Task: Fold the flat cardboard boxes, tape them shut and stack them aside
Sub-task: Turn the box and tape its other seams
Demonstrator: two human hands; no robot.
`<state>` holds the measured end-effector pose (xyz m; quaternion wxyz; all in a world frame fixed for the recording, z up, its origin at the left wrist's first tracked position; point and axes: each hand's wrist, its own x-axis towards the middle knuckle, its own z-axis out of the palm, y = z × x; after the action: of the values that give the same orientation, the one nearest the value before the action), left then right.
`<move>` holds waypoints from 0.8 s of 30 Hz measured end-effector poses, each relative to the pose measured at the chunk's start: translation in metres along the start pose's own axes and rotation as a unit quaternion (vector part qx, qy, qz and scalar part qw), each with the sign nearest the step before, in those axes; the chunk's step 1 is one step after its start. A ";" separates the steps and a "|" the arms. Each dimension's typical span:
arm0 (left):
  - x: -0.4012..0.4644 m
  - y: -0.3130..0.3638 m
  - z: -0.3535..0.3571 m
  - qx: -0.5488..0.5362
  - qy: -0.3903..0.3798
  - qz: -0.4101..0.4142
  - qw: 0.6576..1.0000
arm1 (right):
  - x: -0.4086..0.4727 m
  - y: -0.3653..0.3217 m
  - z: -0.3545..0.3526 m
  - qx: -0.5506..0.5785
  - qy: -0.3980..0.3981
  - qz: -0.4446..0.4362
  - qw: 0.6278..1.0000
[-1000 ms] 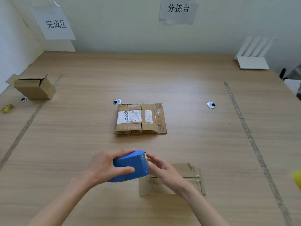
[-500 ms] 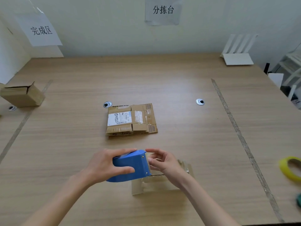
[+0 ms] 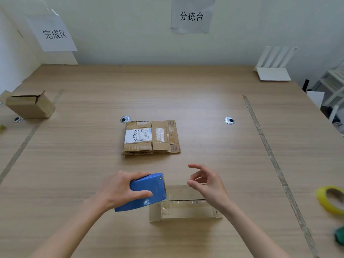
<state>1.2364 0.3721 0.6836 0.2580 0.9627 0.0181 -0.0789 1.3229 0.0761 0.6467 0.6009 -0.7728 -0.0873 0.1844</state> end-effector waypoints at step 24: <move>-0.002 0.006 -0.005 0.110 0.054 -0.012 0.992 | -0.011 0.012 0.017 -0.109 0.135 -0.028 0.984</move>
<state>1.2353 0.3694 0.6908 0.1486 0.9878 0.0351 -0.0319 1.3054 0.0845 0.6340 0.5241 -0.8489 -0.0467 0.0508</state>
